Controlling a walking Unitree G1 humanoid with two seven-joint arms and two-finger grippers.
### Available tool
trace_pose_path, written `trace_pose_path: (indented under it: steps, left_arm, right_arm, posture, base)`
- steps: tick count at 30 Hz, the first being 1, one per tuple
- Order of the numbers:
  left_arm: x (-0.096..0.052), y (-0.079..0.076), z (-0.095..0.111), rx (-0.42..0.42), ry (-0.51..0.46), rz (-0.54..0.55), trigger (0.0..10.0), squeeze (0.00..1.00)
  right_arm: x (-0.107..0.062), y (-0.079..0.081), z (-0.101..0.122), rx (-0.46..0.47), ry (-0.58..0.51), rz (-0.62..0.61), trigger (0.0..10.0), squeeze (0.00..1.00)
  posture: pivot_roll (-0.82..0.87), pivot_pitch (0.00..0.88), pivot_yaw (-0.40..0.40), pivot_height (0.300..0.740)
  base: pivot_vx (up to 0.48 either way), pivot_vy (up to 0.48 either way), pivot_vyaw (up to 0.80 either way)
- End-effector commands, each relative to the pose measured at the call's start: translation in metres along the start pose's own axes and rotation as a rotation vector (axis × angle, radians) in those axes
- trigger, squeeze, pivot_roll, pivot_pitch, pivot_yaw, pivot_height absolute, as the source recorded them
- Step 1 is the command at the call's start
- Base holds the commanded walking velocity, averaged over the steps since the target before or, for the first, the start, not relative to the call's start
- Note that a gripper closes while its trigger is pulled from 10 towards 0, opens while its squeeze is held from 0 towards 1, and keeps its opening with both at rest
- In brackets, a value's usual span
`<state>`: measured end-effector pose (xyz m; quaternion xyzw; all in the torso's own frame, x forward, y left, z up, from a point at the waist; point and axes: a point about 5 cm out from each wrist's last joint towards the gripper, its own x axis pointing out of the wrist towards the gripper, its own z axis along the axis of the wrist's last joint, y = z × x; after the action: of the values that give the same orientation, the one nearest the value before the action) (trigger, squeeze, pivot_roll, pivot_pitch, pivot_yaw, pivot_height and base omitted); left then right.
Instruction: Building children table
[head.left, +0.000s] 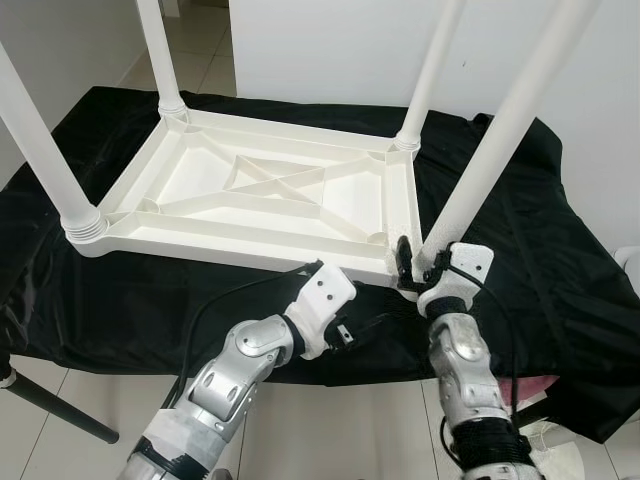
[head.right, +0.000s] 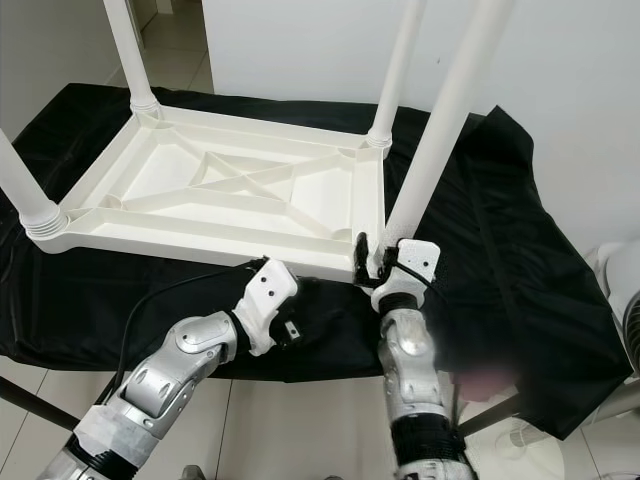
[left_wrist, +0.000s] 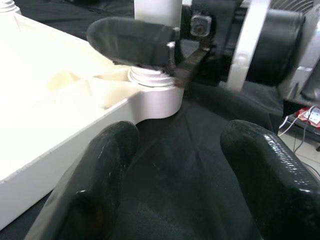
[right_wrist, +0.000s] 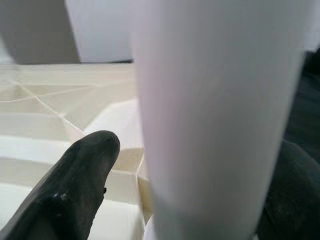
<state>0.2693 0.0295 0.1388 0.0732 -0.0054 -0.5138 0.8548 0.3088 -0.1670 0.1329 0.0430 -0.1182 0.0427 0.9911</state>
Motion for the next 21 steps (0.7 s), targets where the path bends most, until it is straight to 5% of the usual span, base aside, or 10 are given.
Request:
trace_pose_path:
  steps: [1, 11, 12, 14, 15, 16, 17, 20, 21]
  left_arm:
    - [0.002, -0.003, 0.004, 0.007, -0.011, -0.043, 10.0, 0.00]
    - [0.011, -0.017, 0.007, -0.019, -0.031, -0.098, 10.0, 0.00]
    - [0.012, -0.019, 0.008, -0.042, -0.037, -0.112, 10.0, 0.00]
    - [0.013, -0.021, 0.009, -0.062, -0.043, -0.123, 10.0, 0.00]
    - [0.013, -0.022, 0.010, -0.075, -0.047, -0.127, 10.0, 0.00]
    - [0.013, -0.022, 0.010, -0.075, -0.047, -0.127, 10.0, 0.00]
    - [0.015, -0.021, 0.011, -0.077, -0.047, -0.130, 10.0, 0.00]
    - [0.015, -0.021, 0.011, -0.075, -0.046, -0.130, 10.0, 0.00]
    - [0.016, -0.020, 0.011, -0.074, -0.046, -0.130, 10.0, 0.00]
  right_arm:
    - [-0.002, -0.003, -0.002, 0.010, 0.005, 0.047, 10.0, 0.00]
    - [0.010, -0.025, 0.004, -0.035, 0.022, 0.284, 10.0, 0.00]
    - [0.013, -0.027, 0.004, -0.034, 0.035, 0.318, 8.9, 0.00]
    - [0.016, -0.028, 0.004, -0.042, 0.044, 0.343, 8.9, 0.00]
    - [0.018, -0.029, 0.004, -0.044, 0.060, 0.379, 7.4, 0.00]
    - [0.018, -0.029, 0.004, -0.044, 0.060, 0.379, 7.4, 0.00]
    - [0.021, -0.029, 0.001, -0.067, 0.097, 0.439, 6.3, 0.00]
    - [0.022, -0.030, -0.001, -0.073, 0.117, 0.470, 5.8, 0.00]
    - [0.023, -0.031, -0.001, -0.078, 0.122, 0.476, 4.6, 0.00]
  posture:
    - [0.01, 0.062, -0.065, 0.740]
    - [0.01, 0.056, -0.055, 0.740]
    - [0.01, 0.055, -0.054, 0.740]
    - [0.01, 0.053, -0.054, 0.740]
    - [0.01, 0.051, -0.052, 0.740]
    - [0.01, 0.051, -0.052, 0.740]
    - [0.01, 0.048, -0.051, 0.740]
    - [0.01, 0.048, -0.052, 0.740]
    - [0.01, 0.046, -0.054, 0.740]
  base:
    - [0.000, 0.000, 0.00]
    - [0.000, 0.000, 0.00]
    - [0.000, 0.000, 0.00]
    - [0.000, 0.000, 0.00]
    - [0.000, 0.000, 0.00]
    - [0.000, 0.000, 0.00]
    - [0.000, 0.000, 0.00]
    - [0.000, 0.000, 0.00]
    - [0.000, 0.000, 0.00]
